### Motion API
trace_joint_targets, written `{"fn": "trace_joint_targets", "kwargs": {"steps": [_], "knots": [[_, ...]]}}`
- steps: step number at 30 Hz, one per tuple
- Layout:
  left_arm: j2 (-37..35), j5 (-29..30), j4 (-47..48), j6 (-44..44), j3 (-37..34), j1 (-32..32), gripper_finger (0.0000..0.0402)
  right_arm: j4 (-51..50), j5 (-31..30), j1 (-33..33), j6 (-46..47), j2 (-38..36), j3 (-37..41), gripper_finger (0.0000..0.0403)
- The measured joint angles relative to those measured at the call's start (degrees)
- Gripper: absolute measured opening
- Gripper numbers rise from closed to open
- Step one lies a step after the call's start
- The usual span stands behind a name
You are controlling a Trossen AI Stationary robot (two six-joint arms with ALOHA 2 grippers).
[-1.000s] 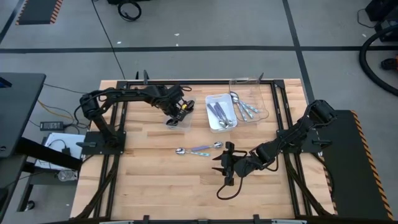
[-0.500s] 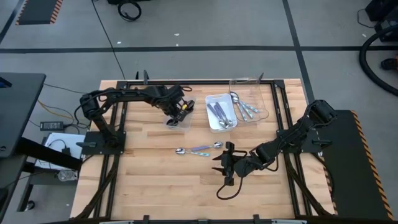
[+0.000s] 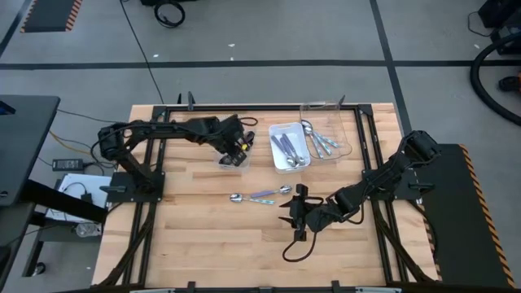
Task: Sort silverware by color (type)
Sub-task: Put the violet spoon into the white bin
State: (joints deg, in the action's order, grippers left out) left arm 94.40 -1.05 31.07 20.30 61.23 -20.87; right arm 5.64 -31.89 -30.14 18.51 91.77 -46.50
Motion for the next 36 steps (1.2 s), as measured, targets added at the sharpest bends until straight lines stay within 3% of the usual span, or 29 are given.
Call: {"fn": "trace_joint_targets", "kwargs": {"steps": [8,19,27,36], "knots": [[-6.7,9.3,-2.8,-3.7,0.0,11.7,0.0141,0.2,0.0,1.2,-5.2,0.0,0.0,0.0185],[-6.6,16.8,-4.3,-5.8,0.0,29.3,0.0141,0.3,0.7,2.7,-5.6,0.0,0.0,0.0185],[-6.3,22.5,-7.8,-0.7,-4.7,37.9,0.0141,0.2,3.1,4.8,-4.2,0.0,0.0,0.0185],[-6.2,26.5,-15.9,1.1,-10.2,43.0,0.0141,0.2,7.1,7.5,-0.7,0.0,0.0,0.0185]]}}
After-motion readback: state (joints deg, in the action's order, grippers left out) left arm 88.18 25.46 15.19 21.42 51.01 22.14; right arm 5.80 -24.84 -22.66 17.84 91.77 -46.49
